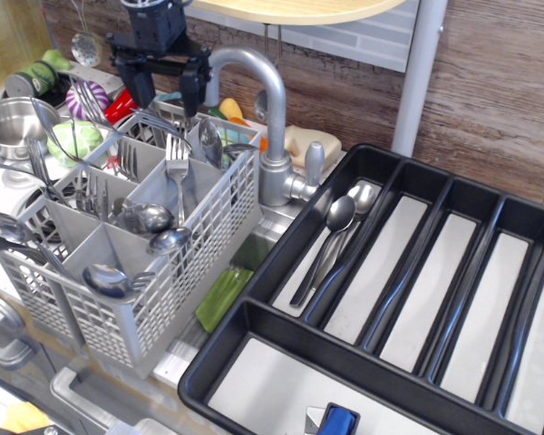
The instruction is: Put small spoon from basket to tray
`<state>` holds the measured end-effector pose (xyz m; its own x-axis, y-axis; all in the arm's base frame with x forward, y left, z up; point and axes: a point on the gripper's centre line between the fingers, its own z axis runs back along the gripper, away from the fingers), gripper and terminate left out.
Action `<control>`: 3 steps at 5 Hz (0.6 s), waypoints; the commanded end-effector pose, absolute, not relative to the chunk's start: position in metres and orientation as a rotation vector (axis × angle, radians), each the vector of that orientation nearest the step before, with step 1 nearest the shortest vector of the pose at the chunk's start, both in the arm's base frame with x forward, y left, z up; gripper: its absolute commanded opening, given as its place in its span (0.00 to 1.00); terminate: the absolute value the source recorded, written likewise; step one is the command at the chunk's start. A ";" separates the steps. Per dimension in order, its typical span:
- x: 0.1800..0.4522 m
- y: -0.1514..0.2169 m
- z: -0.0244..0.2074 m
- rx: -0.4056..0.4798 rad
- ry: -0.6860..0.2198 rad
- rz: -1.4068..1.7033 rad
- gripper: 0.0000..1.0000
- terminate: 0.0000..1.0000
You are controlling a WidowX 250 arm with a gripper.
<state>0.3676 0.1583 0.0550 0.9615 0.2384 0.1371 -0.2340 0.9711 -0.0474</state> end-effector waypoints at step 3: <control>0.390 0.176 0.060 -0.044 -0.370 0.291 1.00 0.00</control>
<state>0.3884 0.1696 0.0391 0.8968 0.3169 0.3089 -0.2924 0.9482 -0.1241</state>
